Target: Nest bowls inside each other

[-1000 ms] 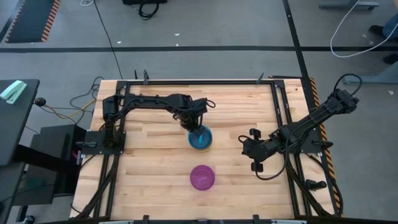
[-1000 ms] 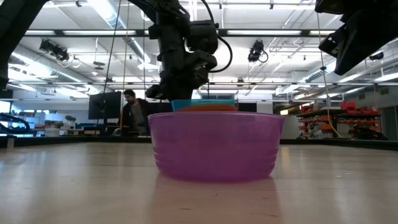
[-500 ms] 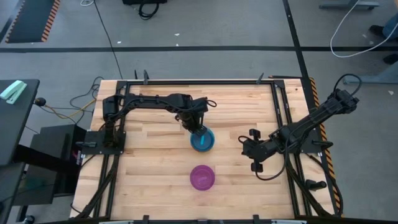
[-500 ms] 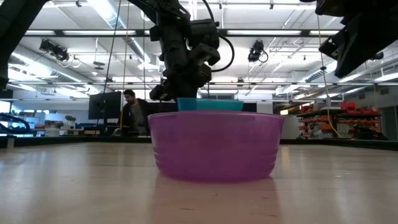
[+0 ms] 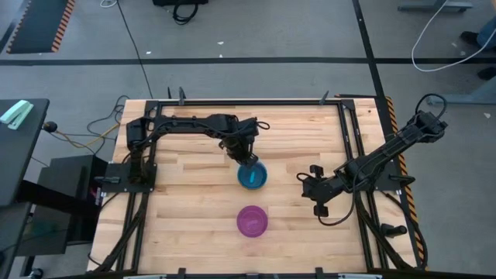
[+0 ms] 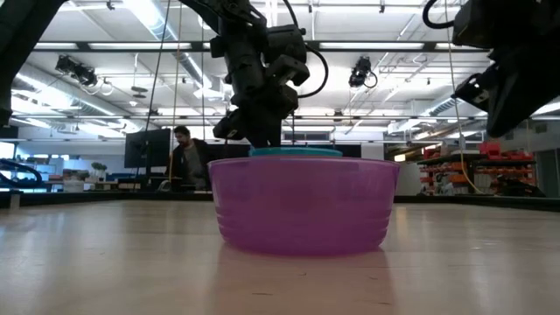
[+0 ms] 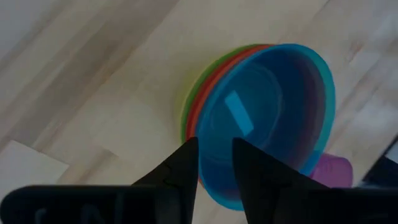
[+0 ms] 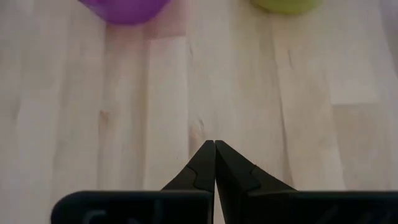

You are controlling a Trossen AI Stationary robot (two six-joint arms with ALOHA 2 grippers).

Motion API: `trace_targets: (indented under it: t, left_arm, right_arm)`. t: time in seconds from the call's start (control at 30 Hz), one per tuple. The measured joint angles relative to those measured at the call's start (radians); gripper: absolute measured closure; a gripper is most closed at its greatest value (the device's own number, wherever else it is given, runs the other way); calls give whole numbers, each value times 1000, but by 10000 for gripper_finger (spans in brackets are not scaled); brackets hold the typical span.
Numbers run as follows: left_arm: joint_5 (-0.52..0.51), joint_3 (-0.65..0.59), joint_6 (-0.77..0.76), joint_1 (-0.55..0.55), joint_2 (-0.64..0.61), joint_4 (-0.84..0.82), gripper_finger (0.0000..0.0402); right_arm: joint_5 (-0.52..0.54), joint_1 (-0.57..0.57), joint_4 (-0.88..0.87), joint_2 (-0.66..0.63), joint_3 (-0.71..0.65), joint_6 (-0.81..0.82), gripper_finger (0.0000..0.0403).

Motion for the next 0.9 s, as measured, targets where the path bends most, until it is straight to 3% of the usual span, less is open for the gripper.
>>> trace_targets:
  t: [0.33, 0.53, 0.67, 0.9]
  left_arm:
    - [-16, 36, 56, 8, -19, 22, 290]
    - [-173, 104, 121, 38, -22, 24, 292]
    - [-282, 114, 159, 53, -22, -2, 299]
    - [-470, 113, 118, 57, -21, -308, 308]
  right_arm:
    - [-40, -54, 77, 0, 1, -59, 386]
    - [-189, -100, 182, 0, 12, -90, 386]
    - [-227, -105, 184, 0, 66, -82, 386]
    - [-265, -108, 97, 107, 237, -88, 386]
